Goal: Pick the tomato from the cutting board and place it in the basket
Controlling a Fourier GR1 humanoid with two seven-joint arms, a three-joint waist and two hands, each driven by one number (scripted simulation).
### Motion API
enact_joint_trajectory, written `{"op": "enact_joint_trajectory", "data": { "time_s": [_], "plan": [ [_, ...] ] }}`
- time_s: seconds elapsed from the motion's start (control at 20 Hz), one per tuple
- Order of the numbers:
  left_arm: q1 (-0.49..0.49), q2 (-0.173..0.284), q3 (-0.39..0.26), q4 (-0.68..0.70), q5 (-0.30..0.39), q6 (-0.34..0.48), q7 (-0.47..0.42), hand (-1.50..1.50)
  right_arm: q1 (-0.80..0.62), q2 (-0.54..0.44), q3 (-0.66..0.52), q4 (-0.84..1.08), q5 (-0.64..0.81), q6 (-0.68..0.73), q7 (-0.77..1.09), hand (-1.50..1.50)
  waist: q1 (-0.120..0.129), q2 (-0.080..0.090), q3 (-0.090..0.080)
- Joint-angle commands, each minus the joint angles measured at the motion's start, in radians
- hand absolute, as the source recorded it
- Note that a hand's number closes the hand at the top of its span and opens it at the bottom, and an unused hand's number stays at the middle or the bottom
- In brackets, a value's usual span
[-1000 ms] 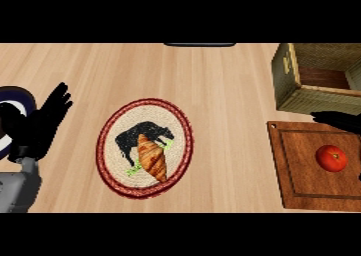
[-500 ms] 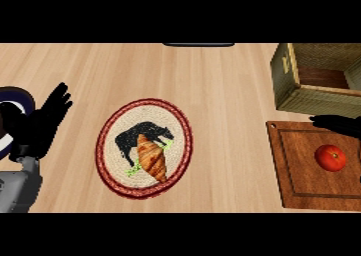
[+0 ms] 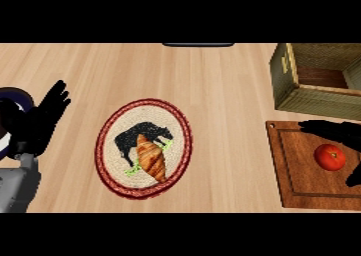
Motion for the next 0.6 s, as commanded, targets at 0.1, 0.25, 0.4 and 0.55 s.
{"op": "enact_joint_trajectory", "data": {
  "time_s": [0.1, 0.25, 0.4, 0.55],
  "plan": [
    [0.035, -0.029, -0.004, -0.005, -0.021, 0.005, -0.034, 0.00, -0.021, 0.007, 0.036, -0.018, 0.099, -0.070, -0.124, 1.50, 0.001, -0.001, 0.000],
    [-0.022, -0.020, 0.015, 0.045, -0.026, -0.005, -0.021, 0.00, 0.013, 0.065, 0.024, 0.039, 0.131, -0.145, -0.132, 1.50, -0.005, 0.001, 0.000],
    [0.020, 0.019, 0.054, 0.026, -0.002, -0.051, -0.045, 0.00, 0.021, 0.071, 0.010, 0.009, 0.133, -0.131, -0.121, 1.50, -0.005, -0.002, 0.000],
    [0.053, -0.005, 0.047, 0.022, -0.013, -0.053, -0.078, 0.00, 0.030, 0.064, -0.003, 0.008, 0.150, -0.139, -0.137, 1.50, -0.004, -0.002, 0.000]
  ]
}}
